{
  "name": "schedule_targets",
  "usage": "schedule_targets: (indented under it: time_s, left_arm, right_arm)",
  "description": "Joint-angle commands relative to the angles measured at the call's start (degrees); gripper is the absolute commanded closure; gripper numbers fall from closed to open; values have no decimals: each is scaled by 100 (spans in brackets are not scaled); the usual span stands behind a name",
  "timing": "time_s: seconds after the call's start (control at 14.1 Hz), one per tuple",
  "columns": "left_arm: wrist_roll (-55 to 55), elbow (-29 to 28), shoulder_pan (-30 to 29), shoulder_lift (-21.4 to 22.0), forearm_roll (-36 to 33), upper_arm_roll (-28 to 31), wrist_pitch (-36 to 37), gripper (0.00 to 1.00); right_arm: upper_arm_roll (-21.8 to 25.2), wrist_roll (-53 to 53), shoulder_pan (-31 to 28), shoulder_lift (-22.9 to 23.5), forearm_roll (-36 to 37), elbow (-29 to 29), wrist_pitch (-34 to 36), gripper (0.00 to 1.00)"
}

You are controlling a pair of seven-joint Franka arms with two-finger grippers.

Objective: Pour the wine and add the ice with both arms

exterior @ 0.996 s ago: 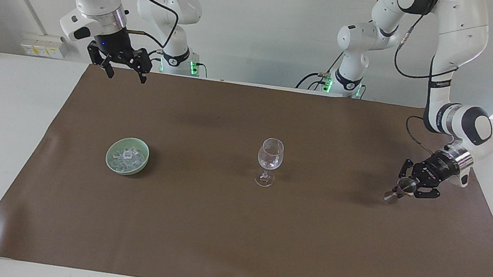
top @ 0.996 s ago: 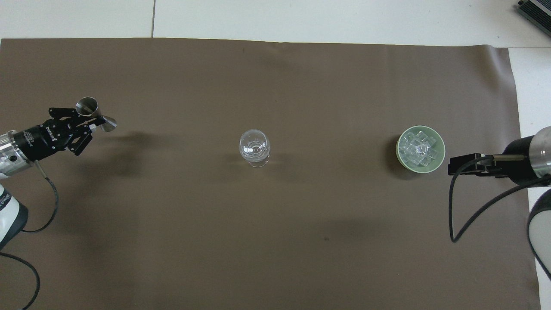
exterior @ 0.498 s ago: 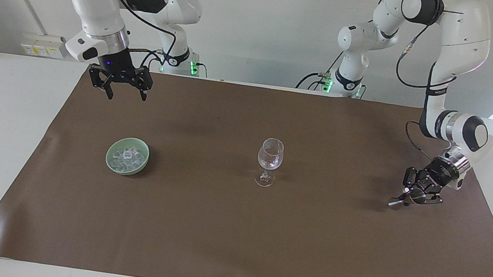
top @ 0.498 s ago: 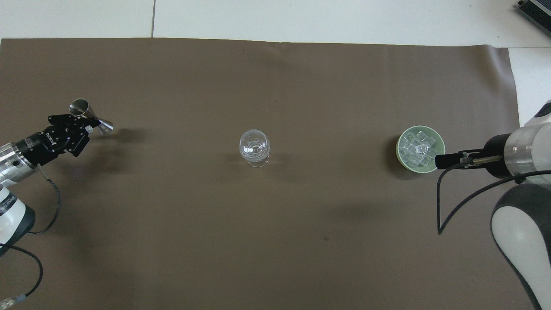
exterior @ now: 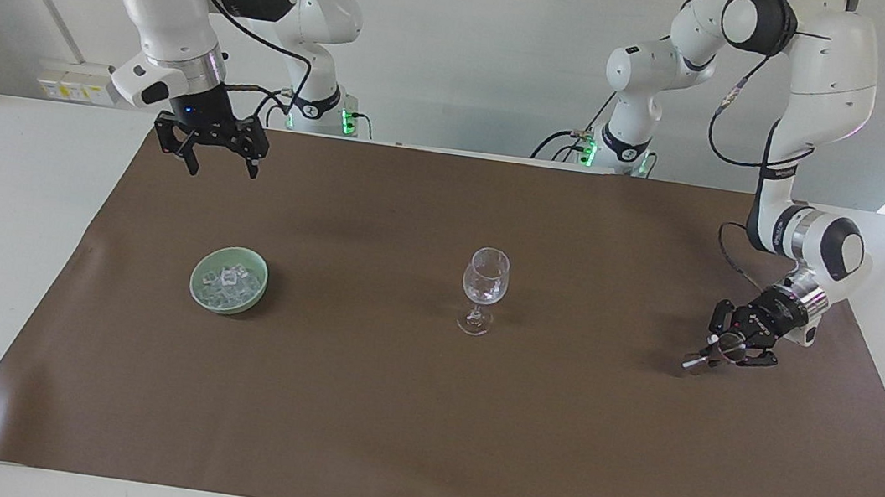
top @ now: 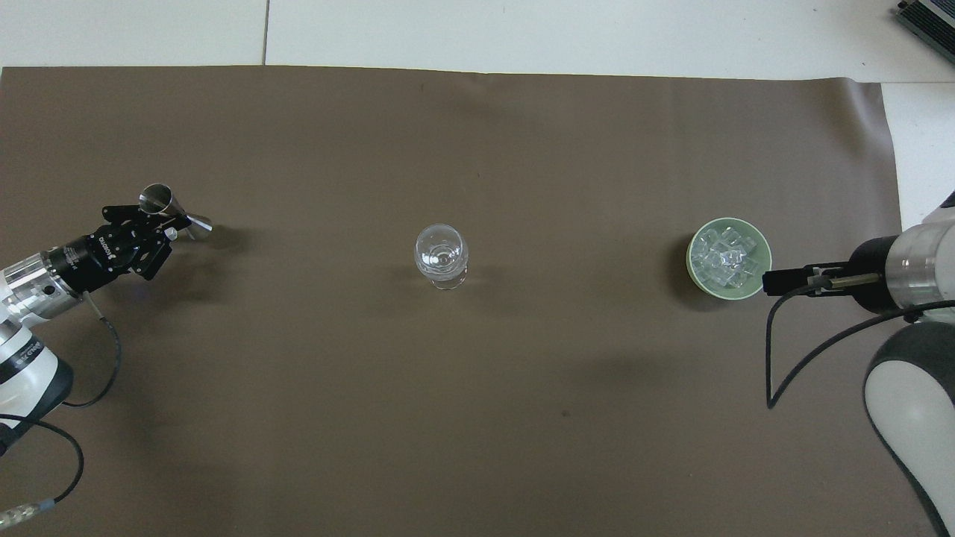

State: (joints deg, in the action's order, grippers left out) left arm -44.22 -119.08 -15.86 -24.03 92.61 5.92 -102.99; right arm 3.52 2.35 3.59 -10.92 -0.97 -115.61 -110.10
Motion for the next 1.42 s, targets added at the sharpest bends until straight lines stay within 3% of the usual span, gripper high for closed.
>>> schedule_targets:
  time_s: [0.0,0.28,0.93,1.0,1.14,1.21,1.28,1.35]
  left_arm:
    - [370,-151,-49,-5,108,-21,183,100]
    - [396,-159,-57,-40,82,-21,183,100]
    - [660,-247,-57,-102,3,-12,183,100]
    - [660,-256,-57,-102,3,-12,183,96]
    - [660,-256,-57,-102,3,-12,174,76]
    - [660,-256,-57,-102,3,-12,183,72]
    - [660,-256,-66,-102,3,-12,183,57]
    - [660,-247,-84,-102,-23,-12,174,25]
  right_arm:
    - [-35,-261,-52,-104,-35,-76,50,0]
    - [-9,-385,-105,476,-88,581,427,0]
    - [-18,-244,-105,1170,-26,618,-274,0]
    - [-9,-122,-105,1223,-18,592,-467,0]
    - [-9,176,-105,1407,192,540,-880,0]
    - [-9,387,-105,1469,280,470,-1108,0]
    - [-9,554,-122,1522,299,373,-1328,0]
    - [-9,634,-122,1592,308,259,-1539,0]
